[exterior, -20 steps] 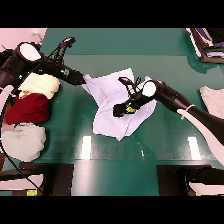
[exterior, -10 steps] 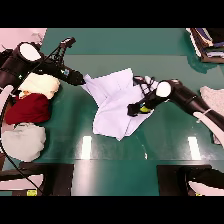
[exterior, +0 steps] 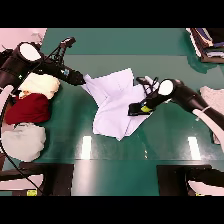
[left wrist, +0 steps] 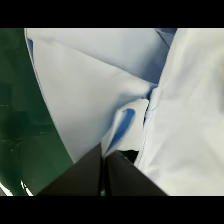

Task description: Fold the shirts.

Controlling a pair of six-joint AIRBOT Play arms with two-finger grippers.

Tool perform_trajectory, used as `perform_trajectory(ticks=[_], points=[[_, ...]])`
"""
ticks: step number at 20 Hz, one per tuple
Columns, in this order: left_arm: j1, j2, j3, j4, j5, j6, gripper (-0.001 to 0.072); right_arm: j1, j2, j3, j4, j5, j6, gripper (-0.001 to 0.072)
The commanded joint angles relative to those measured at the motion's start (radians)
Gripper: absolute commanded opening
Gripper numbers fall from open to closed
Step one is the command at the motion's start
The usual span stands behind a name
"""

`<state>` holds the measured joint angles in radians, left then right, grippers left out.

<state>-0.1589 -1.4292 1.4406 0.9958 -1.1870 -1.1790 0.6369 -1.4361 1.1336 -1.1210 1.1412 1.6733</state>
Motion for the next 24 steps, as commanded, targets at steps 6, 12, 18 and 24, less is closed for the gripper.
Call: perform_trajectory(ticks=[6, 12, 18, 24], points=[[0.003, 0.018, 0.002, 0.005, -0.007, -0.012, 0.0021, 0.094, -0.071, 0.030, 0.080, -0.125, -0.051, 0.0018], [0.102, 0.280, 0.141, 0.010, 0.000, -0.064, 0.0021, -0.076, 0.253, 0.306, -0.130, -0.111, -0.040, 0.0018], [0.130, 0.554, 0.384, -0.006, 0.058, -0.082, 0.0021, -0.262, 0.535, 0.521, -0.139, -0.084, -0.041, 0.0018], [0.130, 0.614, 0.544, -0.043, 0.072, -0.153, 0.0022, -0.377, 0.728, 0.538, -0.138, -0.083, -0.040, 0.0017]])
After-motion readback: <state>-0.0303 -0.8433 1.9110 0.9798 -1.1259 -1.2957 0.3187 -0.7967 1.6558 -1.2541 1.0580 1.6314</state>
